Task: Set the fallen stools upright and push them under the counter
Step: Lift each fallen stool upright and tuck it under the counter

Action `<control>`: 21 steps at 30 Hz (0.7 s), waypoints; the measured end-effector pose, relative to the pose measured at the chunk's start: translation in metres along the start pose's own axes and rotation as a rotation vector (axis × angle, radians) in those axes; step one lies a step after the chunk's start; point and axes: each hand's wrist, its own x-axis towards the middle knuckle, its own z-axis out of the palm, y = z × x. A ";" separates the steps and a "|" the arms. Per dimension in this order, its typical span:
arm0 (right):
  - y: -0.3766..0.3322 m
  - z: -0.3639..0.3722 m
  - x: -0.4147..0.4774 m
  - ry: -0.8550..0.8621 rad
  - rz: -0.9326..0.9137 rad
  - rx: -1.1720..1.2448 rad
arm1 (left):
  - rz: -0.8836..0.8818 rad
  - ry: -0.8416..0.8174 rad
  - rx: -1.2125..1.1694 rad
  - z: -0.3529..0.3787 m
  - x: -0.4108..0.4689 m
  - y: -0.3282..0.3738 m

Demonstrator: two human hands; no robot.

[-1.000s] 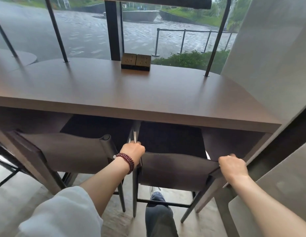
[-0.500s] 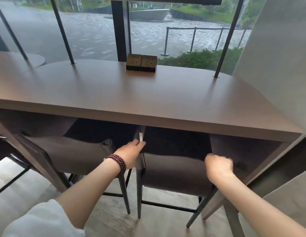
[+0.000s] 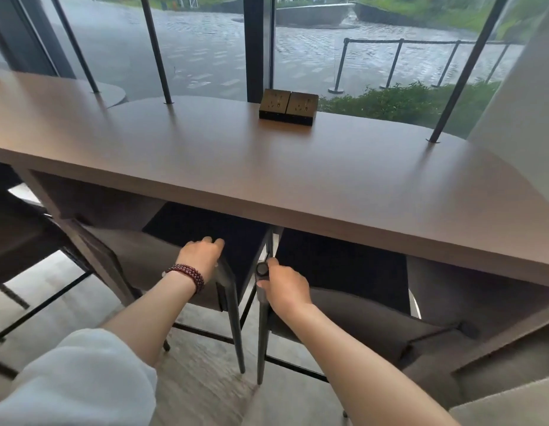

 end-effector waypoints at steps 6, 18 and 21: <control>0.006 -0.003 -0.002 0.028 -0.029 0.042 | 0.052 0.063 0.110 0.000 -0.010 0.001; 0.002 -0.007 -0.002 -0.016 -0.025 -0.005 | 0.082 0.121 0.106 0.015 -0.013 0.007; 0.003 -0.008 0.000 -0.044 -0.007 0.014 | 0.100 0.112 0.086 0.013 -0.005 0.013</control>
